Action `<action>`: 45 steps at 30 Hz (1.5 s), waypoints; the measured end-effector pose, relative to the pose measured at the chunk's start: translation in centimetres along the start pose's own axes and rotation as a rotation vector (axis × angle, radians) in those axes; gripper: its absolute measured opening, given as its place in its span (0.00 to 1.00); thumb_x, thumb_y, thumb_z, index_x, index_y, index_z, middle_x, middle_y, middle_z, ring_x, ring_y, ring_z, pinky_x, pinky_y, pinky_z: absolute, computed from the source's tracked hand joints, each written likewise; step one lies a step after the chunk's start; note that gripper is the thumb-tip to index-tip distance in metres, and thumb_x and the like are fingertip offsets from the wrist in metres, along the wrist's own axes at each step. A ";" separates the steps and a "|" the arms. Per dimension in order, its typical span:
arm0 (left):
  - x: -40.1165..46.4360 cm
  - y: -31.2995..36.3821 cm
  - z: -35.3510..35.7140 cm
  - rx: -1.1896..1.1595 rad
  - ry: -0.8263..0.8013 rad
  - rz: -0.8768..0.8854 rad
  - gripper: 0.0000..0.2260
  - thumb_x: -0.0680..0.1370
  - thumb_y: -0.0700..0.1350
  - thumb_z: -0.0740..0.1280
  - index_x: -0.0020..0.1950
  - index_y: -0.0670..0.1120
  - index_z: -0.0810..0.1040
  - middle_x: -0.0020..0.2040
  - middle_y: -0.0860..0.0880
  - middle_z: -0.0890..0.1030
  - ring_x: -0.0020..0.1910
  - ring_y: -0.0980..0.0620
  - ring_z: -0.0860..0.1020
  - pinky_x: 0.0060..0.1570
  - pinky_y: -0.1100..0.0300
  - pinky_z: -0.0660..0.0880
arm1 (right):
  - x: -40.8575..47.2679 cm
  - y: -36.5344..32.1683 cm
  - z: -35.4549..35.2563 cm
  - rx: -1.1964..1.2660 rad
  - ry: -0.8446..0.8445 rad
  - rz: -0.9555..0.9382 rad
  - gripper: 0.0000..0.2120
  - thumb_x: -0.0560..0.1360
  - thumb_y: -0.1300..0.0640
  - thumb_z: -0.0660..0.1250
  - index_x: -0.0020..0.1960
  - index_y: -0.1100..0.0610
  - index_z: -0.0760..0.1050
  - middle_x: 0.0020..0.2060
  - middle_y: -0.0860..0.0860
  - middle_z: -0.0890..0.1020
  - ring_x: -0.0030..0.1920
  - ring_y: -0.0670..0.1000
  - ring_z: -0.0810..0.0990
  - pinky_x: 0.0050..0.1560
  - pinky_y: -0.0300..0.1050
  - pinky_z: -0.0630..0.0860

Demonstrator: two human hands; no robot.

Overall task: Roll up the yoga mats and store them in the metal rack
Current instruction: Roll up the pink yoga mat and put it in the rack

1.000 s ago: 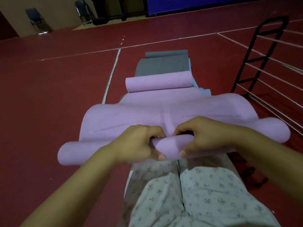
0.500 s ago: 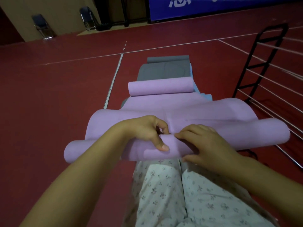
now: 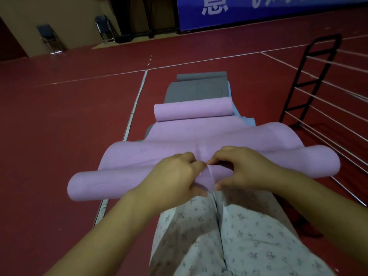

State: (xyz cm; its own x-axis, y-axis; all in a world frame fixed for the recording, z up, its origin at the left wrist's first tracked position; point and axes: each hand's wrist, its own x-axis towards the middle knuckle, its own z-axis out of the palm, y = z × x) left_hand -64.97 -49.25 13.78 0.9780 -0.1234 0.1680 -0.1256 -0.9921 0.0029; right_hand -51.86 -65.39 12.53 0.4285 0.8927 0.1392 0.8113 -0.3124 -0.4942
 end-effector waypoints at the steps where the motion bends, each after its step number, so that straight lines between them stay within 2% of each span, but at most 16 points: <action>1: 0.3 0.1 0.0 0.017 -0.028 -0.017 0.25 0.69 0.59 0.71 0.60 0.46 0.77 0.48 0.45 0.77 0.44 0.42 0.78 0.41 0.53 0.75 | 0.4 0.0 -0.4 0.005 -0.023 0.010 0.26 0.61 0.48 0.79 0.58 0.48 0.78 0.48 0.43 0.78 0.49 0.43 0.76 0.50 0.35 0.70; 5: 1.3 -0.2 0.1 0.009 -0.060 -0.052 0.27 0.70 0.57 0.72 0.65 0.47 0.73 0.52 0.45 0.76 0.50 0.43 0.76 0.48 0.52 0.73 | 1.9 0.6 -1.4 0.060 -0.143 0.057 0.21 0.63 0.51 0.78 0.54 0.45 0.79 0.44 0.35 0.77 0.46 0.33 0.75 0.46 0.24 0.67; 9: 2.4 -1.6 -0.3 -0.097 -0.070 -0.060 0.23 0.69 0.57 0.73 0.62 0.50 0.78 0.49 0.45 0.79 0.49 0.44 0.77 0.47 0.53 0.73 | 3.3 1.3 -1.8 0.109 -0.218 0.074 0.19 0.65 0.52 0.78 0.54 0.45 0.79 0.48 0.39 0.81 0.49 0.38 0.78 0.51 0.30 0.72; 13: 3.9 -2.2 -1.1 -0.172 -0.131 -0.077 0.20 0.69 0.56 0.74 0.59 0.51 0.80 0.46 0.49 0.82 0.46 0.47 0.77 0.42 0.59 0.68 | 3.9 1.7 -2.5 0.099 -0.252 0.070 0.20 0.66 0.51 0.77 0.57 0.45 0.79 0.51 0.40 0.82 0.51 0.39 0.78 0.55 0.34 0.73; 15: 4.7 -2.4 -1.6 -0.197 -0.180 -0.093 0.18 0.69 0.53 0.75 0.57 0.50 0.81 0.40 0.51 0.78 0.42 0.48 0.75 0.40 0.60 0.67 | 3.9 1.9 -2.6 0.134 -0.214 0.048 0.21 0.66 0.53 0.78 0.57 0.46 0.78 0.50 0.38 0.81 0.50 0.35 0.77 0.53 0.29 0.71; 17: 5.4 -2.8 -1.9 -0.239 -0.229 -0.110 0.17 0.69 0.52 0.76 0.56 0.49 0.81 0.39 0.53 0.75 0.40 0.52 0.73 0.37 0.66 0.67 | 3.4 2.0 -2.4 0.152 -0.128 0.016 0.20 0.66 0.54 0.78 0.56 0.45 0.77 0.49 0.36 0.78 0.51 0.33 0.76 0.51 0.26 0.69; 19: 6.1 -3.4 -2.0 -0.310 -0.276 -0.131 0.17 0.68 0.51 0.76 0.55 0.48 0.82 0.39 0.55 0.76 0.39 0.55 0.73 0.37 0.72 0.66 | 2.6 1.9 -2.0 0.074 -0.017 -0.060 0.18 0.68 0.54 0.76 0.56 0.47 0.78 0.48 0.36 0.76 0.49 0.36 0.75 0.51 0.28 0.68; 23: 7.2 -4.6 -2.1 -0.427 -0.382 -0.178 0.17 0.68 0.50 0.77 0.55 0.49 0.82 0.43 0.55 0.81 0.41 0.58 0.77 0.43 0.69 0.72 | 1.0 1.4 -0.7 -0.092 0.134 -0.128 0.24 0.64 0.49 0.77 0.58 0.53 0.78 0.49 0.45 0.77 0.50 0.44 0.73 0.52 0.40 0.70; 26: 7.9 -5.3 -2.3 -0.460 -0.449 -0.195 0.15 0.68 0.51 0.77 0.53 0.51 0.83 0.47 0.53 0.83 0.47 0.55 0.80 0.50 0.63 0.76 | 0.6 1.5 0.7 -0.201 0.168 -0.070 0.32 0.61 0.44 0.75 0.62 0.52 0.75 0.54 0.48 0.76 0.54 0.51 0.74 0.53 0.46 0.68; 30: 8.3 -5.6 -2.5 -0.518 -0.494 -0.233 0.14 0.69 0.51 0.76 0.53 0.53 0.84 0.48 0.56 0.84 0.48 0.58 0.81 0.52 0.64 0.75 | 1.1 1.7 0.5 -0.165 0.163 -0.053 0.32 0.59 0.47 0.79 0.62 0.52 0.76 0.52 0.49 0.78 0.53 0.52 0.76 0.49 0.38 0.63; 32: 8.1 -5.7 -2.7 -0.511 -0.497 -0.237 0.15 0.70 0.52 0.75 0.56 0.54 0.83 0.50 0.58 0.84 0.50 0.60 0.80 0.53 0.67 0.73 | 1.7 1.5 -0.2 -0.131 0.152 -0.042 0.31 0.60 0.48 0.79 0.61 0.53 0.76 0.52 0.49 0.78 0.53 0.50 0.76 0.49 0.37 0.66; 35: 7.0 -5.5 -2.5 -0.437 -0.400 -0.223 0.20 0.71 0.54 0.74 0.61 0.54 0.79 0.55 0.56 0.81 0.55 0.58 0.78 0.56 0.66 0.71 | 2.3 1.4 -0.8 -0.086 0.105 -0.011 0.30 0.61 0.47 0.79 0.61 0.50 0.76 0.52 0.48 0.78 0.52 0.48 0.76 0.53 0.44 0.72; 37: 5.5 -5.1 -1.6 -0.336 -0.163 -0.191 0.23 0.72 0.54 0.73 0.65 0.51 0.77 0.57 0.52 0.79 0.57 0.53 0.76 0.56 0.64 0.69 | 2.8 1.5 -1.2 -0.050 0.075 -0.008 0.29 0.61 0.46 0.79 0.60 0.49 0.77 0.51 0.47 0.79 0.51 0.48 0.77 0.53 0.45 0.73; 40: 2.8 -4.2 0.6 -0.244 0.221 -0.047 0.18 0.75 0.54 0.65 0.63 0.49 0.78 0.51 0.48 0.79 0.49 0.48 0.77 0.50 0.60 0.71 | 3.7 1.6 -2.0 -0.033 0.029 -0.015 0.26 0.61 0.45 0.79 0.57 0.48 0.78 0.49 0.44 0.80 0.50 0.45 0.77 0.52 0.42 0.73; 43: 1.9 -3.5 1.8 -0.188 0.266 -0.010 0.16 0.77 0.50 0.60 0.60 0.48 0.80 0.50 0.46 0.80 0.47 0.44 0.79 0.48 0.54 0.77 | 4.3 1.6 -2.4 -0.040 -0.022 0.008 0.23 0.61 0.46 0.79 0.54 0.47 0.78 0.49 0.41 0.80 0.49 0.42 0.77 0.52 0.39 0.73; 45: 2.1 -3.4 1.7 -0.163 0.234 -0.019 0.18 0.75 0.53 0.63 0.60 0.47 0.80 0.50 0.46 0.80 0.46 0.43 0.80 0.46 0.51 0.78 | 4.6 1.8 -2.5 -0.034 -0.058 0.017 0.23 0.61 0.46 0.78 0.54 0.46 0.78 0.48 0.40 0.80 0.49 0.42 0.77 0.52 0.40 0.73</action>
State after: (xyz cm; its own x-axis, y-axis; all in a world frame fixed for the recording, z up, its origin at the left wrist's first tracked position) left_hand -62.22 -46.15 12.49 0.9178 -0.0769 0.3895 -0.1511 -0.9749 0.1635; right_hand -47.40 -62.64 14.46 0.4198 0.9040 0.0806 0.8173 -0.3379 -0.4667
